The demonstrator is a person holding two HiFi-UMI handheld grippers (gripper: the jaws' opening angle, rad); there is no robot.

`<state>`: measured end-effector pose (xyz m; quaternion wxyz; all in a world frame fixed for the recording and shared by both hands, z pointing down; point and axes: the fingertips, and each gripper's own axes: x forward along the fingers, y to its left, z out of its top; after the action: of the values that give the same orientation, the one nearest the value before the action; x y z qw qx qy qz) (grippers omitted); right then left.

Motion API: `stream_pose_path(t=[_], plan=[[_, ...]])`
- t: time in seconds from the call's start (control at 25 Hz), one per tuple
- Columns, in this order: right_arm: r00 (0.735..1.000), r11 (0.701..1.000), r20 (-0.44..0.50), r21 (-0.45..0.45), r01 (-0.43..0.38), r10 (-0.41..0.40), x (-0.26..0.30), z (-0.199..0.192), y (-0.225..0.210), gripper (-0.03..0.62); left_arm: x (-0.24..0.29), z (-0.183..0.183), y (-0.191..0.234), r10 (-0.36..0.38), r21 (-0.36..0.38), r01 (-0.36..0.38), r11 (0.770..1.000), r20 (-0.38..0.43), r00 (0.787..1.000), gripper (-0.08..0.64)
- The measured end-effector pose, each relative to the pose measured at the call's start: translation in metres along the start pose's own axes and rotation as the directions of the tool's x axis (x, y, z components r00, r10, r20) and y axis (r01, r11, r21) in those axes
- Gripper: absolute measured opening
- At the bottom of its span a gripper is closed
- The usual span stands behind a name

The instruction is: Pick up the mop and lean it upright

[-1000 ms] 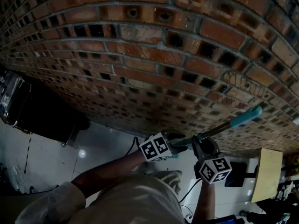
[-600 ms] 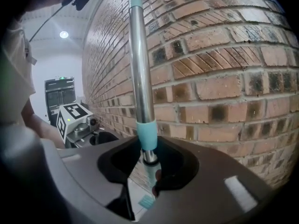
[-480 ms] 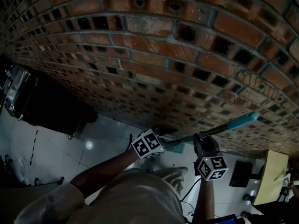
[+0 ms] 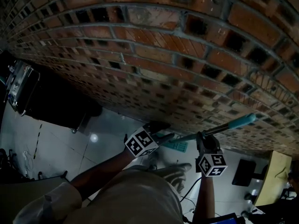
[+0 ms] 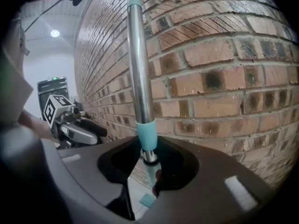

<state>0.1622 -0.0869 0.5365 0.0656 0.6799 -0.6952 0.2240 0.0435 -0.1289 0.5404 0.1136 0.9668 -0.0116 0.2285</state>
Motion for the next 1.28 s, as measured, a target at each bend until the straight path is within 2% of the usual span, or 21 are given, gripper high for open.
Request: stream_pose_path(t=[0.28, 0.36, 0.4, 0.64, 0.8, 0.96, 1.08, 1.28], plan=[[0.999, 1.0, -0.038, 0.003, 0.003, -0.003, 0.017, -0.026, -0.006, 0.114, -0.008, -0.003, 0.012, 0.039, -0.003, -0.039, 0.999, 0.02, 0.999, 0.119], [0.999, 1.0, -0.051, 0.002, 0.004, -0.004, 0.023, -0.035, -0.008, 0.115, -0.011, -0.006, 0.016, 0.054, -0.01, -0.054, 0.998, 0.016, 0.998, 0.075], [0.998, 1.0, -0.056, 0.001, 0.005, -0.005, 0.025, -0.039, -0.009, 0.114, -0.011, -0.009, 0.019, 0.064, -0.016, -0.063, 0.998, 0.009, 0.998, 0.024], [0.995, 1.0, -0.1, 0.02, 0.002, 0.0, 0.038, -0.064, -0.018, 0.115, -0.014, -0.022, 0.035, 0.111, -0.067, -0.113, 0.991, -0.029, 0.993, 0.018], [0.994, 0.999, -0.112, 0.04, -0.008, 0.012, 0.049, -0.079, -0.025, 0.115, -0.015, -0.027, 0.035, 0.104, -0.057, -0.107, 0.993, -0.046, 0.993, 0.018], [0.99, 0.998, -0.139, 0.054, -0.02, 0.028, 0.067, -0.098, -0.029, 0.115, -0.014, -0.035, 0.034, 0.082, -0.089, -0.088, 0.992, -0.068, 0.994, 0.018], [0.985, 0.998, -0.169, 0.063, -0.017, 0.027, 0.074, -0.111, -0.033, 0.115, -0.009, -0.034, 0.035, 0.08, -0.101, -0.086, 0.991, -0.057, 0.995, 0.02], [0.976, 0.998, -0.214, 0.059, -0.023, 0.035, 0.083, -0.131, -0.036, 0.115, -0.003, -0.045, 0.036, 0.084, -0.111, -0.094, 0.989, -0.092, 0.992, 0.02]])
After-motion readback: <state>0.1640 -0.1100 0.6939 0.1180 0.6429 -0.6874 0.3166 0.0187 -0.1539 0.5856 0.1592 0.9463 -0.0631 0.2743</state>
